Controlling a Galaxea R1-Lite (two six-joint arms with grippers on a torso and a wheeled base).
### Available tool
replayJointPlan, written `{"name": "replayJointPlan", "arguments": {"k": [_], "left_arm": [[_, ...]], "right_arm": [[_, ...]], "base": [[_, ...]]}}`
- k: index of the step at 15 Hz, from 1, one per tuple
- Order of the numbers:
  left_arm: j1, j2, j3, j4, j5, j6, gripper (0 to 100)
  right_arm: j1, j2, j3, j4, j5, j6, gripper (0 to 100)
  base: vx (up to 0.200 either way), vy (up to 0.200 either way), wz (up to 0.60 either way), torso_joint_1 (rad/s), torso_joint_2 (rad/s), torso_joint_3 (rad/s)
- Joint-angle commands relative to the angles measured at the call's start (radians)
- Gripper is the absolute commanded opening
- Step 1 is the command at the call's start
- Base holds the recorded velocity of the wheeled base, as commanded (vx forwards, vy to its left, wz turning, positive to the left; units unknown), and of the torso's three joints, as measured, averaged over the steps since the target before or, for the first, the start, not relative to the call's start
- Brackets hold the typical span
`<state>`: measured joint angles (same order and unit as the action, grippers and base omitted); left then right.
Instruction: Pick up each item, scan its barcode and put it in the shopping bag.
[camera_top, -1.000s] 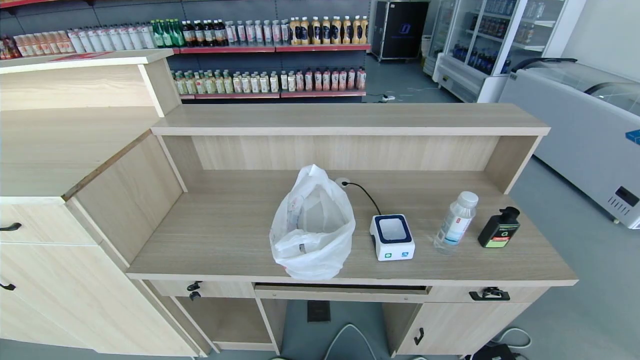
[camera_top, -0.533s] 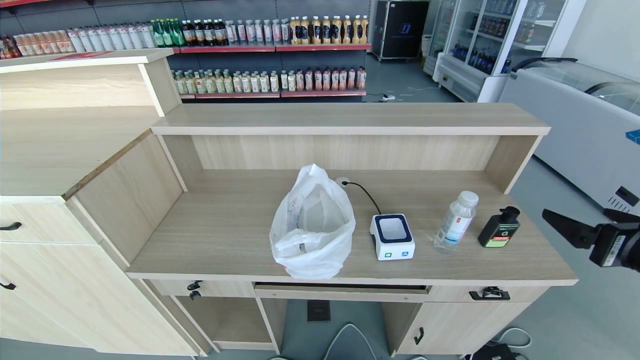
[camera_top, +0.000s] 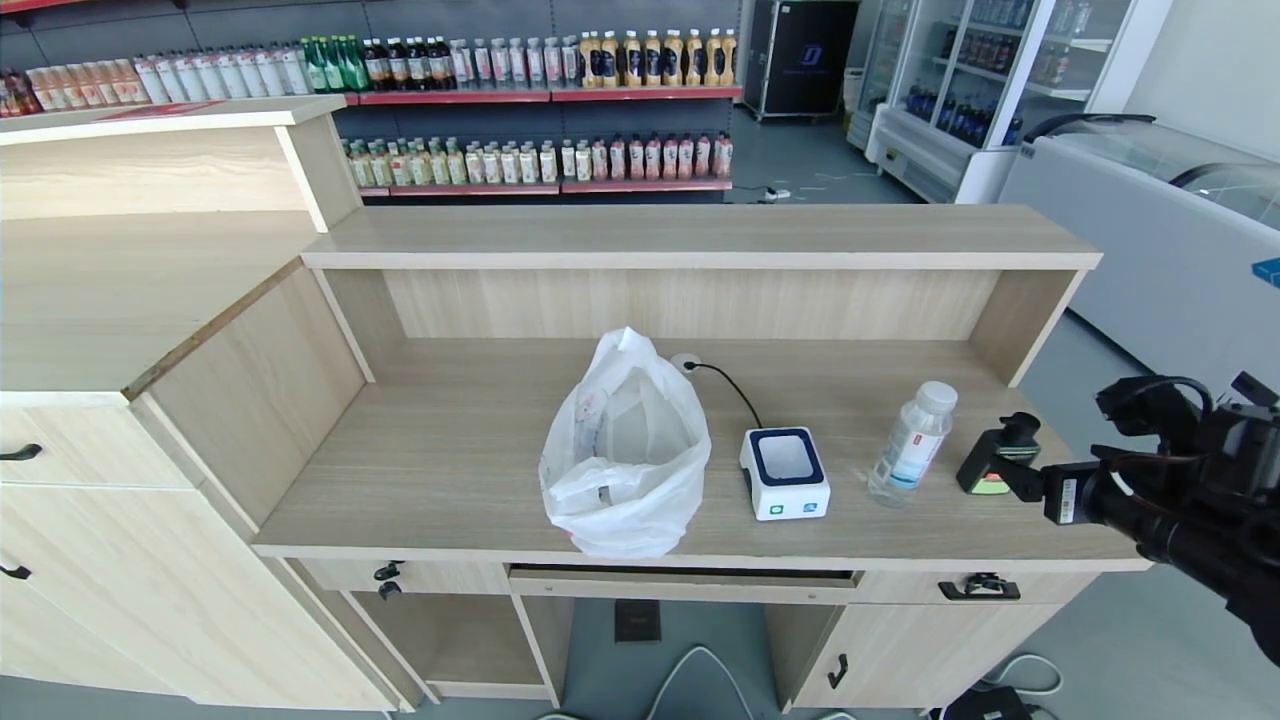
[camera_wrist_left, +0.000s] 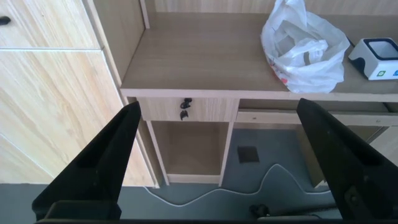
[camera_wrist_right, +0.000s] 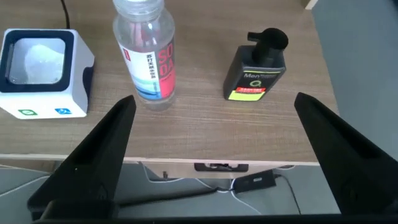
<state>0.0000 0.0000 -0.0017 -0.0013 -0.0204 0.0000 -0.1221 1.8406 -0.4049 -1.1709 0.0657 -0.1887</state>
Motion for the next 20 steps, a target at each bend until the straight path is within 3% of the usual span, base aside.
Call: {"name": "replayJointPlan", "arguments": {"k": [1,12,20], "left_arm": [[0.000,0.000,0.000,0.000,-0.001,0.000,100],[0.000,0.000,0.000,0.000,0.000,0.000,100],[0.000,0.000,0.000,0.000,0.000,0.000,100]], "right_arm": [[-0.004,0.144,-0.049,-0.026,0.000,-0.031,100],[0.099,0.433,-0.239,-0.214,0.002,-0.078,100],[0.124,0.523,-0.408,-0.216,0.008,-0.078,100]], "base": [[0.000,0.000,0.00,0.000,0.00,0.000],[0.000,0.000,0.00,0.000,0.00,0.000],[0.000,0.000,0.00,0.000,0.00,0.000]]}}
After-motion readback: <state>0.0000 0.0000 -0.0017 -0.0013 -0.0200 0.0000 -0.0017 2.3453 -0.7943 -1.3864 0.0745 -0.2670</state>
